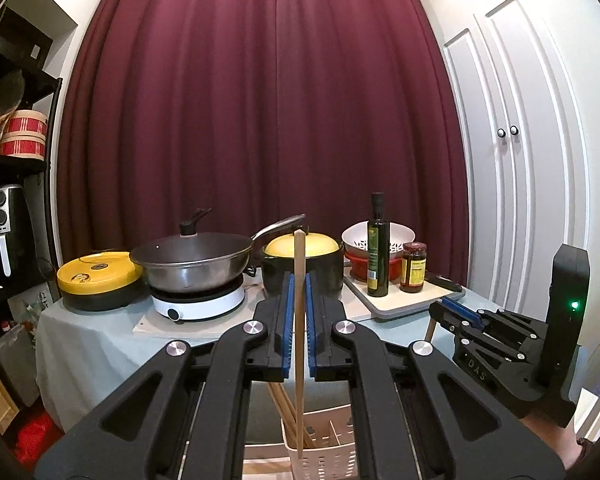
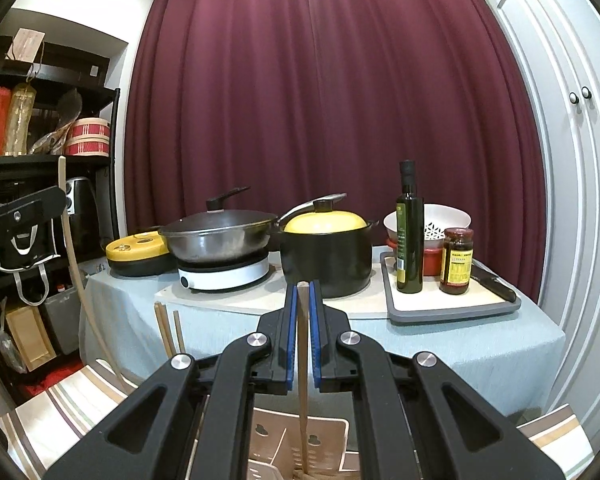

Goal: Organize utensils
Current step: 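Lower both chopsticks into the white holder, tips first, with both grippers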

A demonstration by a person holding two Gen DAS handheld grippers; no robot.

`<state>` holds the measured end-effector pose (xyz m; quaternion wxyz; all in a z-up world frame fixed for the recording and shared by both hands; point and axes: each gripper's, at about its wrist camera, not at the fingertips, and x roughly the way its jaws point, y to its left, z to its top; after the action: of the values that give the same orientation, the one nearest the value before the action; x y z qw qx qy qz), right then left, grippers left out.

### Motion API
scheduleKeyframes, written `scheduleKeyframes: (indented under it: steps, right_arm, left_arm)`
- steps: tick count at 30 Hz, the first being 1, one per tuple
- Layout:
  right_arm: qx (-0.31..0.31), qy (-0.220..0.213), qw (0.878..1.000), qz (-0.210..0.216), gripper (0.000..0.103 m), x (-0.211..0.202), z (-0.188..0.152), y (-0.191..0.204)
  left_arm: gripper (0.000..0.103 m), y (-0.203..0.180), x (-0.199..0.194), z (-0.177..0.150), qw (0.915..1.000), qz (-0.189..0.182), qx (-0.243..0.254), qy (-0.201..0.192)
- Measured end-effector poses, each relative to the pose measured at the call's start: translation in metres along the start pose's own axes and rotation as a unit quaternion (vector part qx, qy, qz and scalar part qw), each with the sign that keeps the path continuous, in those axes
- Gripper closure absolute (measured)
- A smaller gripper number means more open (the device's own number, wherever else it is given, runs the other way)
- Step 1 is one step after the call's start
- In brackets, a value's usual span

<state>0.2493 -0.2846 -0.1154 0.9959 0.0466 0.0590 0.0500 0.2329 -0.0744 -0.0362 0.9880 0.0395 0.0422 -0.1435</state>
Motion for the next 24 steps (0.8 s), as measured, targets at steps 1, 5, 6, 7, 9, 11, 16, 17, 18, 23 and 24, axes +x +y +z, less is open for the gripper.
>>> scheduleKeyframes:
  steps: [1,5,6,7,9,11,16,17,18,23,24]
  right_arm:
    - [0.001,0.001,1.000,0.000,0.096,0.001,-0.001,0.000]
    - [0.003,0.007,1.000,-0.002,0.096,0.004,-0.005,-0.003]
    - [0.004,0.007,1.000,-0.002,0.096,0.004,-0.005,-0.003]
    - [0.004,0.008,1.000,-0.003,0.096,0.005,-0.005,-0.004]
    - [0.004,0.007,1.000,-0.002,0.096,0.005,-0.006,-0.004]
    - [0.002,0.006,1.000,-0.004,0.096,0.005,-0.007,-0.004]
    - [-0.001,0.007,1.000,-0.006,0.096,0.007,-0.009,-0.007]
    - [-0.001,0.008,1.000,-0.006,0.096,0.007,-0.009,-0.006]
    - [-0.002,0.009,1.000,-0.006,0.096,0.007,-0.010,-0.007]
    - [-0.003,0.011,1.000,-0.010,0.096,0.007,-0.012,-0.007]
    - [-0.003,0.012,1.000,-0.011,0.096,0.007,-0.012,-0.007]
  left_arm:
    - [0.097,0.000,0.001,-0.001,1.0000,0.000,0.000,0.002]
    - [0.097,0.000,0.006,-0.003,1.0000,0.002,0.000,0.005]
    - [0.097,0.001,0.008,-0.002,1.0000,0.001,-0.002,0.005]
    - [0.097,0.001,0.010,-0.001,1.0000,-0.001,-0.005,0.006]
    - [0.097,0.002,0.012,0.001,1.0000,-0.002,-0.006,0.004]
    - [0.097,0.001,0.014,0.002,1.0000,-0.002,-0.005,0.001]
    - [0.097,0.000,0.022,0.001,1.0000,-0.004,-0.007,-0.005]
    - [0.097,0.000,0.023,0.001,1.0000,-0.003,-0.007,-0.006]
    - [0.097,0.000,0.025,0.000,1.0000,-0.002,-0.006,-0.006]
    - [0.097,0.000,0.033,-0.008,1.0000,0.001,-0.008,-0.003]
    - [0.097,0.000,0.035,-0.010,1.0000,0.001,-0.010,-0.001]
